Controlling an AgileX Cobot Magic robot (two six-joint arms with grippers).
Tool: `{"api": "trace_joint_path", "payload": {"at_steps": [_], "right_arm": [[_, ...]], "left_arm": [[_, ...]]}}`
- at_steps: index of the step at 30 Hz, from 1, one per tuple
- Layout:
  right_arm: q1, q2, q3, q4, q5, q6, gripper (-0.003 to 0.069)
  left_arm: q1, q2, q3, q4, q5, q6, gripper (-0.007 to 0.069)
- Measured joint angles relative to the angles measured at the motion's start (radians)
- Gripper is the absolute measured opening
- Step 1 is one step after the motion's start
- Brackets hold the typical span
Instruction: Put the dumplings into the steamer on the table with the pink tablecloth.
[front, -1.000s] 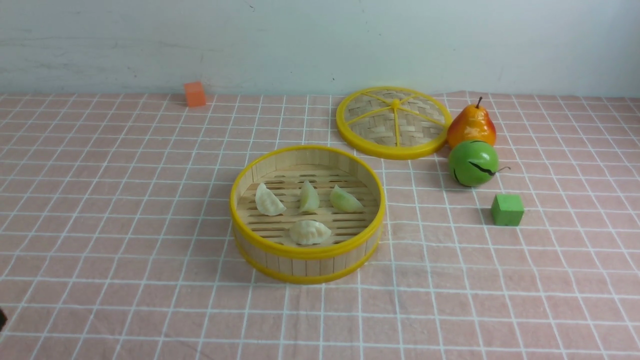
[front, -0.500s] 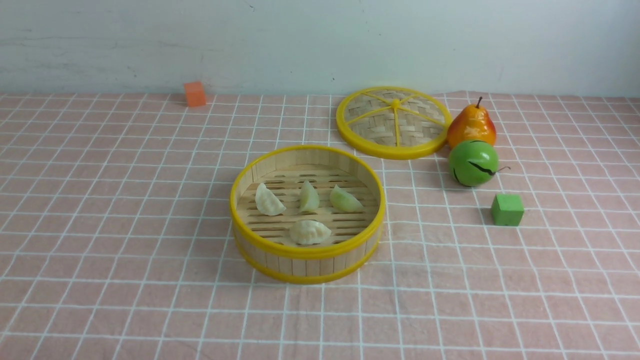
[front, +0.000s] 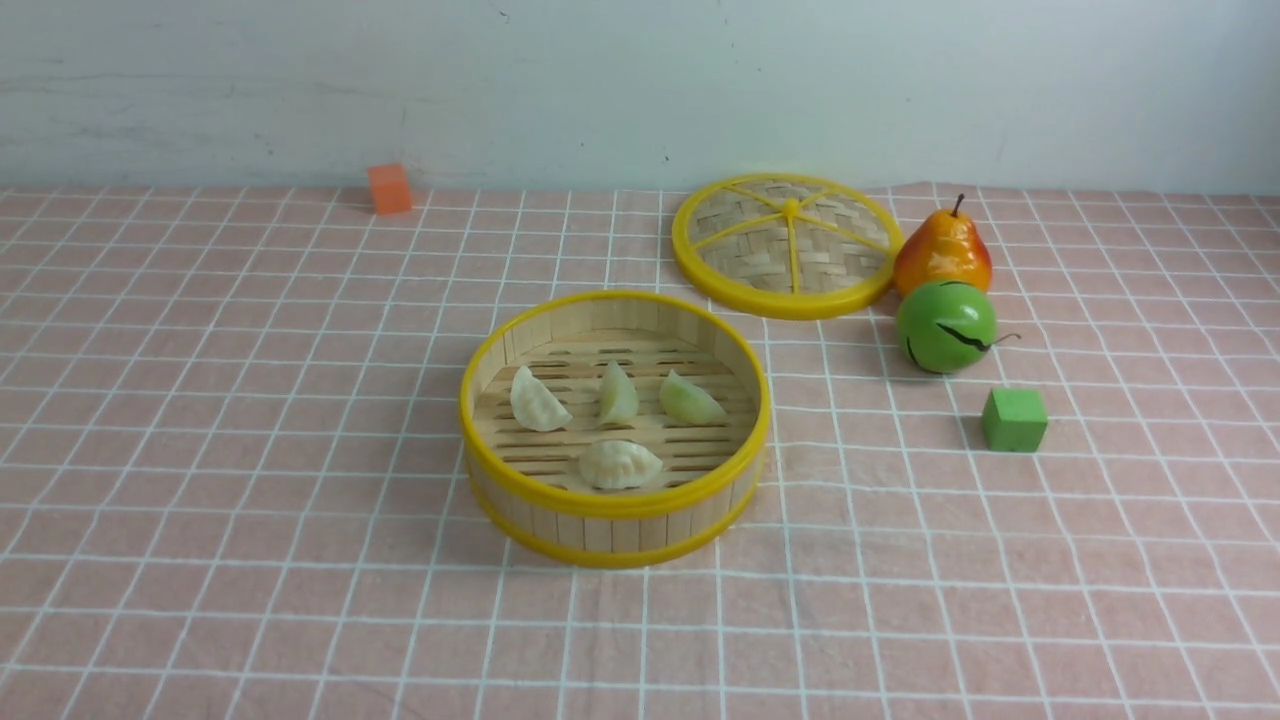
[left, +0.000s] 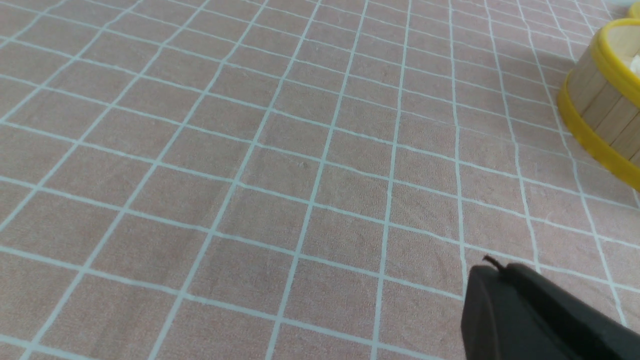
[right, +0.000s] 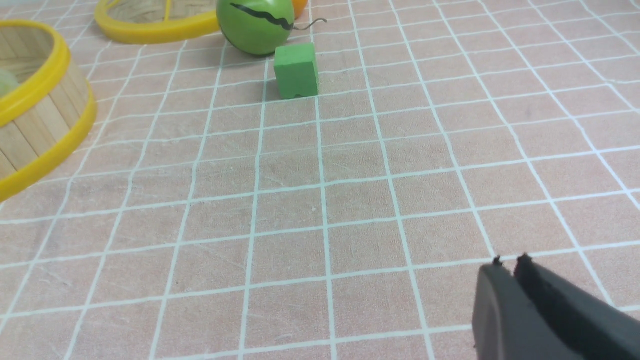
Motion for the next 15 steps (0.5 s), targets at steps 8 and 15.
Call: {"api": "trace_joint_path", "payload": {"at_steps": [8,15], "right_arm": [[0.000,0.000,0.000,-0.001,0.000,0.000,0.0048],[0.000,0.000,0.000,-0.001,0.000,0.000,0.0055]], "left_arm": [[0.000,0.000,0.000,-0.003,0.003,0.000,-0.0014],[0.000,0.000,0.000,-0.003,0.003,0.000,-0.0014]]}}
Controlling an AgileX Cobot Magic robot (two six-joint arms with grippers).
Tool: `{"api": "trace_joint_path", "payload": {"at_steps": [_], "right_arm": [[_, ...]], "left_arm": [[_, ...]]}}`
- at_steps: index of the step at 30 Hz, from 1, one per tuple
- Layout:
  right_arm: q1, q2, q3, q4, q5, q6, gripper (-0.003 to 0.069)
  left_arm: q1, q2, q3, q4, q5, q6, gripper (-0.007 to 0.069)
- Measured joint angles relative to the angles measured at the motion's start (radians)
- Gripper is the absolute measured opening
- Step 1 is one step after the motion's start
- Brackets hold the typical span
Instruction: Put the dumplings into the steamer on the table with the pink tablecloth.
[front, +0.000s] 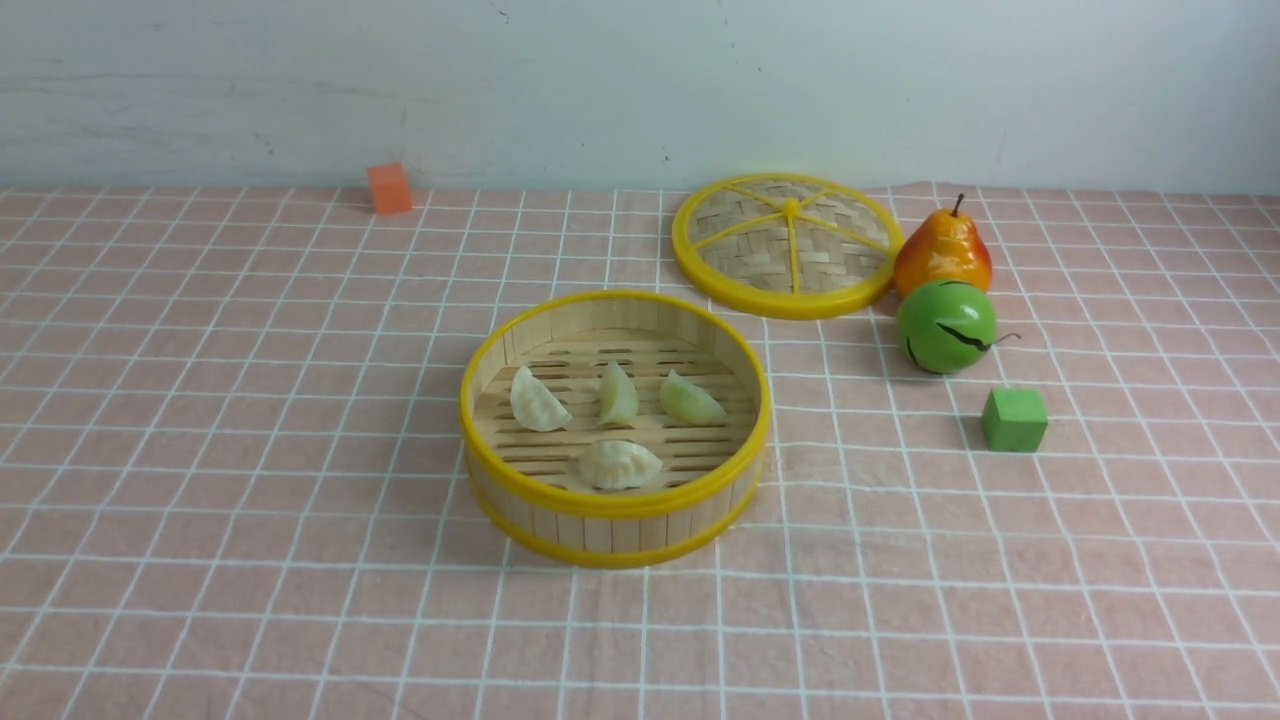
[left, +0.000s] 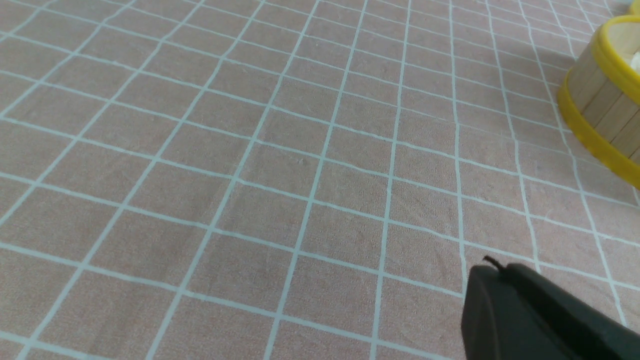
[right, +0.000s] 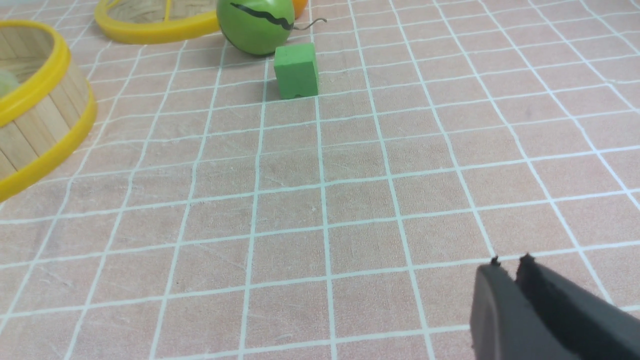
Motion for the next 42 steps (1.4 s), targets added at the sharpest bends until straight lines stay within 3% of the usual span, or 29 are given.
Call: {"api": "trace_joint_path", "payload": {"at_steps": [42], "right_arm": [[0.000,0.000,0.000,0.000,0.000,0.000,0.0108]], "left_arm": [[0.000,0.000,0.000,-0.001,0.000,0.000,0.0009]]}}
